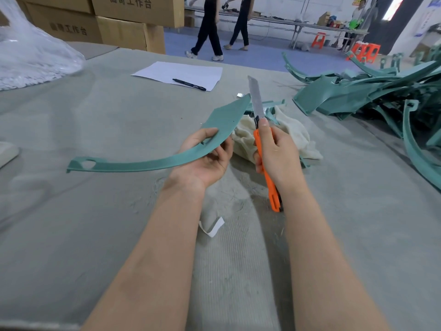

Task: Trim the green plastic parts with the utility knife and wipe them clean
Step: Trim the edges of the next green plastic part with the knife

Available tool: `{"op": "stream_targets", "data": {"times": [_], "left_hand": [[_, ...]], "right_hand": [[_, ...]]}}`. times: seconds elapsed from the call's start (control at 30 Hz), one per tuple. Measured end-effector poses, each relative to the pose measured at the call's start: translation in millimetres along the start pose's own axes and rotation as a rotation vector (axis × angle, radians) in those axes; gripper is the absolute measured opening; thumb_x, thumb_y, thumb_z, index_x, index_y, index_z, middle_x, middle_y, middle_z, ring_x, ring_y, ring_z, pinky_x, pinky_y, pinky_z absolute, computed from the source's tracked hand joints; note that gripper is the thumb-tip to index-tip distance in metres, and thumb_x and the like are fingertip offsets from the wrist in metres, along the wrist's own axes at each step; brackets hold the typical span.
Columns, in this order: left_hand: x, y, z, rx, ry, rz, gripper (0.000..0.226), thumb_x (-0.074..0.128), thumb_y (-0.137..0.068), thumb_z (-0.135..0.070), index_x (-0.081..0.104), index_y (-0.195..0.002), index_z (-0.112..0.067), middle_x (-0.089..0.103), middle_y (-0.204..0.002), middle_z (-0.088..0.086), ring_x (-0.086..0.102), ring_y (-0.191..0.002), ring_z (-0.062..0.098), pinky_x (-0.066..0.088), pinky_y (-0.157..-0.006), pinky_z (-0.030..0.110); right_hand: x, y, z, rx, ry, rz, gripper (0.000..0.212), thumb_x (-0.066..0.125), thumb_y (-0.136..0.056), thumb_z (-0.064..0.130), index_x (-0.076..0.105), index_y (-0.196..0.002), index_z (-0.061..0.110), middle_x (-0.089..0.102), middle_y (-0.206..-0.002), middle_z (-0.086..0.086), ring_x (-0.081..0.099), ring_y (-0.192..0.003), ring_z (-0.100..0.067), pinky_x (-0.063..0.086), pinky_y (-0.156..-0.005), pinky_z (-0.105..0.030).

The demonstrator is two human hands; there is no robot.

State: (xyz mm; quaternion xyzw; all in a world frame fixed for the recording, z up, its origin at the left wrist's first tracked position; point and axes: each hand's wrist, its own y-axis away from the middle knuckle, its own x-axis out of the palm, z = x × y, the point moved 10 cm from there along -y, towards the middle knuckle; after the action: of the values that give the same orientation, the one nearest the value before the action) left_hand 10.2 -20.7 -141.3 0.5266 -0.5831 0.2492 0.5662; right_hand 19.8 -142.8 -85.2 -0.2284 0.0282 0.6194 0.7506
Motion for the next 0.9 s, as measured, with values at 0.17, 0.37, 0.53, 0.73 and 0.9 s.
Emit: {"op": "stream_targets", "data": {"times": [0.17,0.37,0.53,0.73,0.9], "left_hand": [[-1,-1,-3,0.012,0.011,-0.006,0.005,0.057,-0.084,-0.005,0.061,-0.086,-0.002,0.066,-0.078,0.011,0.063,-0.051,0.02,0.044,-0.036,0.014],[-6,-4,-10,0.046,0.022,-0.03,0.006,0.053,-0.089,-0.007,0.059,-0.091,-0.004,0.063,-0.08,0.008,0.062,-0.049,0.019,0.044,-0.037,0.012],[-4,-4,-14,0.105,0.021,-0.044,0.015,0.054,-0.09,-0.007,0.059,-0.078,0.0,0.062,-0.07,0.008,0.061,-0.046,0.016,0.044,-0.037,0.011],[-6,-5,-32,0.231,0.09,-0.051,0.018,0.047,-0.091,-0.004,0.055,-0.075,-0.004,0.055,-0.078,0.008,0.056,-0.056,0.015,0.048,-0.044,0.017],[-6,-3,-34,0.216,0.019,-0.004,0.052,0.043,-0.095,-0.01,0.06,-0.047,0.0,0.06,-0.072,0.011,0.056,-0.065,0.013,0.045,-0.062,0.017]], "right_hand": [[11,3,2,0.012,-0.051,0.078,0.044,0.042,-0.099,0.047,0.045,-0.066,0.019,0.044,-0.05,0.003,0.044,-0.041,-0.012,0.036,-0.039,-0.021],[31,8,5,-0.029,0.048,0.192,0.044,0.043,-0.096,0.054,0.046,-0.063,0.025,0.046,-0.046,0.009,0.049,-0.046,-0.016,0.04,-0.042,-0.026],[41,15,11,-0.05,-0.002,0.268,0.042,0.044,-0.097,0.049,0.049,-0.066,0.022,0.046,-0.052,0.004,0.048,-0.046,-0.012,0.038,-0.04,-0.023],[63,29,23,-0.09,0.026,0.419,0.041,0.046,-0.098,0.045,0.049,-0.068,0.017,0.044,-0.049,0.003,0.045,-0.046,-0.017,0.039,-0.041,-0.026],[78,46,31,-0.087,-0.001,0.625,0.04,0.05,-0.098,0.041,0.051,-0.061,0.025,0.044,-0.047,0.004,0.043,-0.044,-0.012,0.041,-0.042,-0.024]]}}
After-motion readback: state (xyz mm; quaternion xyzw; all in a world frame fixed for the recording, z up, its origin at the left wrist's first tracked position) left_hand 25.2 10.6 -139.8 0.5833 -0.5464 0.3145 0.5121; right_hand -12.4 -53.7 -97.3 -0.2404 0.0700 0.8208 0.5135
